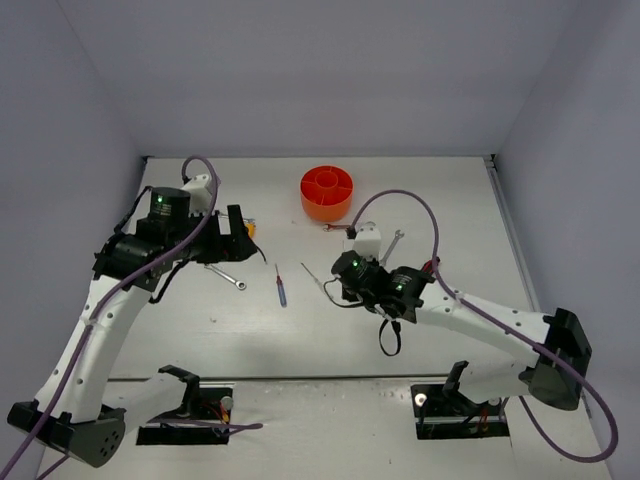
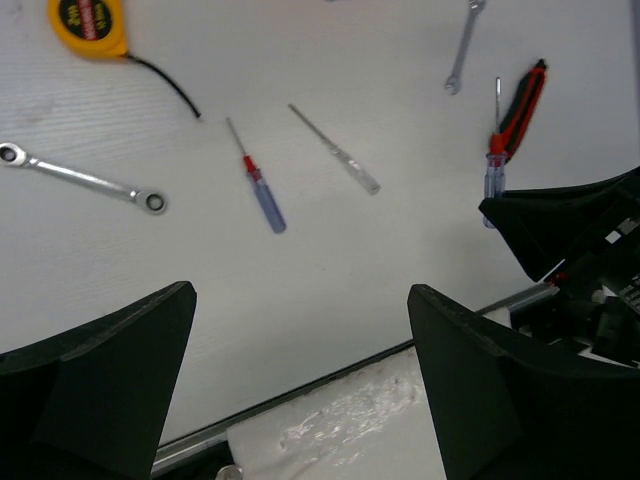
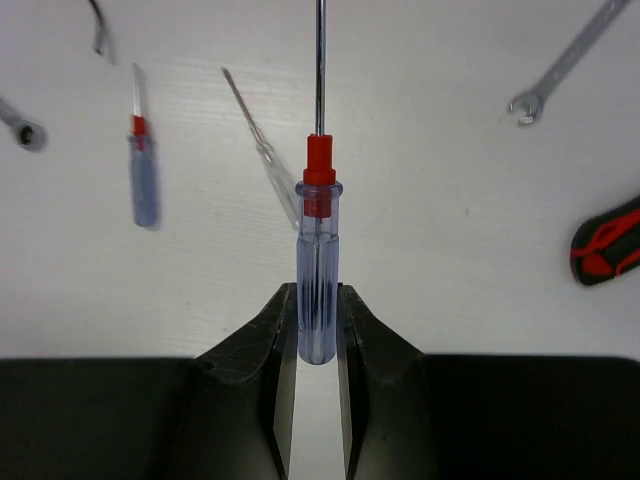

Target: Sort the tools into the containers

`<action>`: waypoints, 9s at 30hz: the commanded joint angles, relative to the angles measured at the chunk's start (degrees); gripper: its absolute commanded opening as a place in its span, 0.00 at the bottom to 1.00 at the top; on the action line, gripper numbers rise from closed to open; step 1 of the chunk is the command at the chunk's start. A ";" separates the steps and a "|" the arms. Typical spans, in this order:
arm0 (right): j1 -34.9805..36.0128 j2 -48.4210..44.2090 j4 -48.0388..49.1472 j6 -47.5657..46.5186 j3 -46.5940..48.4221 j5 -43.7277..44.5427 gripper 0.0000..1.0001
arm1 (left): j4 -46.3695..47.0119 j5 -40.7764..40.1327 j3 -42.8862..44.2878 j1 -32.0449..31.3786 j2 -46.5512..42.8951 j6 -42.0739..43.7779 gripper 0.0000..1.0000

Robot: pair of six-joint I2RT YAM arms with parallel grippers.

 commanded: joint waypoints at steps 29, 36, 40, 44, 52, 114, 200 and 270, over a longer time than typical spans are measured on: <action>0.82 -3.91 11.85 -25.70 21.21 -13.26 0.00 | 42.83 10.83 2.44 -12.61 10.98 -18.33 0.65; 0.82 -5.13 12.58 -25.78 19.96 -11.83 0.00 | 40.98 12.03 2.50 -12.69 12.35 -18.60 0.50; 0.82 -5.25 12.68 -25.85 19.72 -10.82 0.00 | 40.92 12.20 2.50 -12.61 12.02 -18.74 0.47; 0.73 -5.04 12.68 -26.06 19.45 -9.86 0.00 | 41.27 13.06 1.91 -12.61 11.96 -18.83 0.43; 0.29 -4.89 12.68 -26.37 19.39 -9.01 0.00 | 41.90 14.50 1.43 -12.61 12.31 -19.26 0.18; -26.40 -13.93 7.41 -28.43 9.09 -9.35 0.98 | 60.50 -25.96 27.89 -7.08 57.12 -10.90 0.00; -31.87 -8.33 7.23 -25.59 4.00 -18.88 0.92 | 9.66 -8.81 1.03 -8.84 50.02 -16.10 0.36; -32.14 -12.65 7.15 -28.49 3.31 -16.29 0.93 | 49.86 -39.02 21.00 -13.05 49.28 -18.85 0.51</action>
